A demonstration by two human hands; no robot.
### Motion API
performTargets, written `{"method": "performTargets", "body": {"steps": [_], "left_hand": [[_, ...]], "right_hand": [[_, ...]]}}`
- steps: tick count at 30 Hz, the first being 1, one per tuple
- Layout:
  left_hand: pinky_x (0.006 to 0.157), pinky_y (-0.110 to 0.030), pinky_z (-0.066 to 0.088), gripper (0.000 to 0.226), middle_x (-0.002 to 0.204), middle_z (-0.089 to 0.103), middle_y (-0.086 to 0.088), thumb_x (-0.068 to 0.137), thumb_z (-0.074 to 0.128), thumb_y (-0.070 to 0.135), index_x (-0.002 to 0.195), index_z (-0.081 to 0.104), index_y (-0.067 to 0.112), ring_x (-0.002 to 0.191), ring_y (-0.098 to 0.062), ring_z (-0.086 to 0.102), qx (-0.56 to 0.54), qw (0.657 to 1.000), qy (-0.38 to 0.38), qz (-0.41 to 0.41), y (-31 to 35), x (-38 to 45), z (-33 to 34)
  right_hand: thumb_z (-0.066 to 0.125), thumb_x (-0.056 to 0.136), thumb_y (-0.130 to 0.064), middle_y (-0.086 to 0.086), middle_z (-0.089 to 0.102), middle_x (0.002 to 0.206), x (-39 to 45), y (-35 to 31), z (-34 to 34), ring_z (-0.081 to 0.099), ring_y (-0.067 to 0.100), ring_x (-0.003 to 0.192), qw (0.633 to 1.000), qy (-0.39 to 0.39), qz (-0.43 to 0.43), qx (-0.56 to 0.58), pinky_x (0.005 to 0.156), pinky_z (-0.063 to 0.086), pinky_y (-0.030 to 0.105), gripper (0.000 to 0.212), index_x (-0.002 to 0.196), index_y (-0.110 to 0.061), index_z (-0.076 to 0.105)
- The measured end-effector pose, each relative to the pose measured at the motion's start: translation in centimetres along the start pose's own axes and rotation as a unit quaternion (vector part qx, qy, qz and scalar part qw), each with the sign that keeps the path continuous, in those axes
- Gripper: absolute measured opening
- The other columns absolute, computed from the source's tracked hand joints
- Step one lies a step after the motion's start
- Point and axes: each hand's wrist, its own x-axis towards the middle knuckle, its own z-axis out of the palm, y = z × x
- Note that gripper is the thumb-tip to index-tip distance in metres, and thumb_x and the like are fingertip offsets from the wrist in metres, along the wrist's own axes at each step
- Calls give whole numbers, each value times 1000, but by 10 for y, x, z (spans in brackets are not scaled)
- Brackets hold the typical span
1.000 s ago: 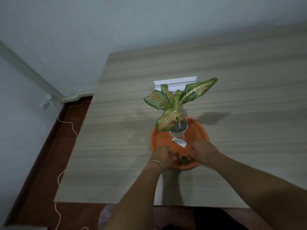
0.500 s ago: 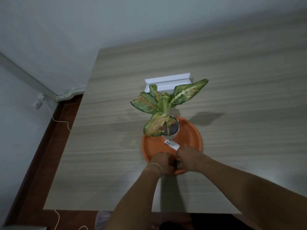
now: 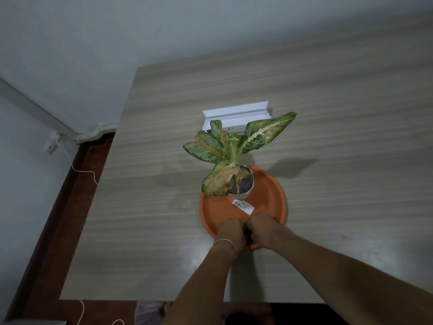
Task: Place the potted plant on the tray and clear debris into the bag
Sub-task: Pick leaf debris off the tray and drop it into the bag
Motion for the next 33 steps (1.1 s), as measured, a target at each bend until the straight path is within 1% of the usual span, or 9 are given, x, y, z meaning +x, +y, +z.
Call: {"method": "performTargets", "body": {"steps": [2, 4, 7, 12, 17, 19, 26, 29, 33], "left_hand": [[90, -38, 53, 23, 99, 74, -11, 87, 59, 29, 95, 74, 14, 93, -30, 66, -14, 1000, 5, -2, 0, -1, 0], [90, -36, 52, 22, 101, 74, -10, 85, 62, 28, 97, 74, 16, 94, -28, 66, -37, 999, 4, 1, -2, -1, -1], [89, -32, 52, 21, 101, 76, -4, 79, 65, 24, 98, 74, 22, 93, -22, 67, -71, 997, 7, 8, -5, -4, -4], [84, -26, 49, 20, 101, 75, -7, 81, 64, 12, 97, 75, 14, 91, -20, 65, -129, 990, 42, -32, -12, -8, -12], [81, -27, 52, 12, 95, 75, -7, 79, 66, 12, 86, 75, 9, 89, -20, 66, -186, 973, 105, -91, -19, -13, -22], [85, -29, 53, 11, 96, 74, -8, 79, 67, 11, 86, 75, 8, 89, -19, 65, -204, 966, 124, -98, -24, -15, -29], [83, -31, 58, 7, 82, 76, -5, 68, 79, 18, 73, 77, 14, 79, -19, 70, -225, 951, 177, -117, -54, -32, -43], [79, -31, 59, 3, 75, 76, -4, 66, 77, 13, 69, 78, 14, 74, -16, 71, -235, 943, 201, -125, -78, -49, -47], [76, -28, 59, 6, 71, 77, -6, 67, 75, 9, 70, 78, 14, 71, -16, 71, -264, 921, 242, -153, -124, -86, -51]], "right_hand": [[53, 87, -8, 13, 72, 100, -1, -3, -3, 66, 28, 91, 999, -35, -5, -12, 78, 54, 34, 21, 98, -6, 71], [53, 85, -5, 13, 72, 96, 1, -1, -3, 66, 27, 87, 999, -36, 2, -2, 69, 49, 29, 20, 93, -5, 72], [66, 80, -7, 13, 71, 95, 3, 2, -7, 66, 20, 76, 999, -27, 13, 27, 59, 51, 20, 14, 92, -5, 71], [65, 78, -19, 2, 75, 84, 0, 7, -16, 71, 20, 81, 1000, 26, -11, -2, 73, 59, 33, 11, 82, -16, 76], [68, 82, -14, 1, 77, 95, -5, 3, -35, 70, 14, 88, 998, 51, -16, 28, 79, 60, 32, 13, 89, -17, 79], [68, 83, -12, 0, 77, 94, -7, -1, -42, 69, 12, 90, 996, 70, -22, 41, 81, 58, 30, 14, 89, -17, 80], [72, 79, -11, 0, 78, 92, -7, -33, -37, 67, 8, 91, 988, 112, -57, 91, 81, 54, 27, 9, 75, -15, 79], [72, 78, -12, 1, 76, 80, -4, -63, -29, 67, 11, 79, 987, 109, -67, 101, 74, 56, 29, 8, 73, -14, 78], [70, 77, -9, 0, 75, 77, 3, -116, -9, 64, 10, 70, 986, 83, -109, 91, 65, 46, 23, 9, 74, -13, 77]]}}
